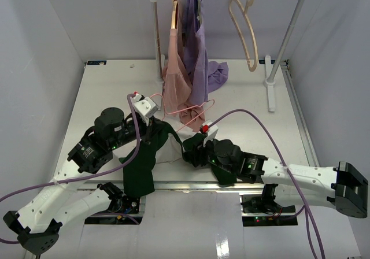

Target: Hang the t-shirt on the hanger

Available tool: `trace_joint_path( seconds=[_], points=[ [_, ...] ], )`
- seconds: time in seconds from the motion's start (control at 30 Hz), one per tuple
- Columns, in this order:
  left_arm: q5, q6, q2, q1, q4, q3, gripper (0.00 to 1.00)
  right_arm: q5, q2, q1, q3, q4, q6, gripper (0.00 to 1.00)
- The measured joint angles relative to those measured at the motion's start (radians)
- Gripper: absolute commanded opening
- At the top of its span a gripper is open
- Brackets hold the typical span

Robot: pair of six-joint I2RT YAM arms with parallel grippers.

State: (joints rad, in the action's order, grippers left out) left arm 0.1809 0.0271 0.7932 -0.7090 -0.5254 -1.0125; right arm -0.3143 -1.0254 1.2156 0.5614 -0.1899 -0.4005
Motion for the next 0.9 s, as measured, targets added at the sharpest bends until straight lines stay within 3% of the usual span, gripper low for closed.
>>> trace_joint_path(
  seconds=[0.1,0.17,0.23,0.27,0.47,0.7,0.9],
  points=[
    [-0.002,-0.002,-0.002,0.0,0.006,0.001,0.0,-0.008,-0.027,0.007,-0.002,-0.015,-0.009,0.45],
    [-0.002,-0.002,-0.004,0.0,0.009,0.002,0.0,-0.014,-0.043,0.01,-0.002,-0.02,-0.013,0.33],
    [-0.001,-0.002,-0.006,0.0,0.011,0.002,0.0,-0.026,-0.056,0.012,-0.003,-0.021,-0.017,0.11],
    [0.001,-0.002,-0.006,0.0,0.011,0.002,0.0,-0.035,-0.061,0.014,-0.003,-0.021,-0.018,0.08],
    [0.052,0.015,-0.033,0.0,0.011,0.01,0.0,-0.158,-0.035,-0.007,-0.014,0.017,-0.036,0.08],
    [0.14,0.074,-0.091,-0.002,-0.024,0.021,0.0,-0.149,0.134,-0.268,-0.021,0.066,-0.034,0.08],
    [0.184,0.112,-0.087,-0.002,-0.054,0.023,0.0,-0.091,0.194,-0.346,0.01,0.114,-0.013,0.08]
  ],
)
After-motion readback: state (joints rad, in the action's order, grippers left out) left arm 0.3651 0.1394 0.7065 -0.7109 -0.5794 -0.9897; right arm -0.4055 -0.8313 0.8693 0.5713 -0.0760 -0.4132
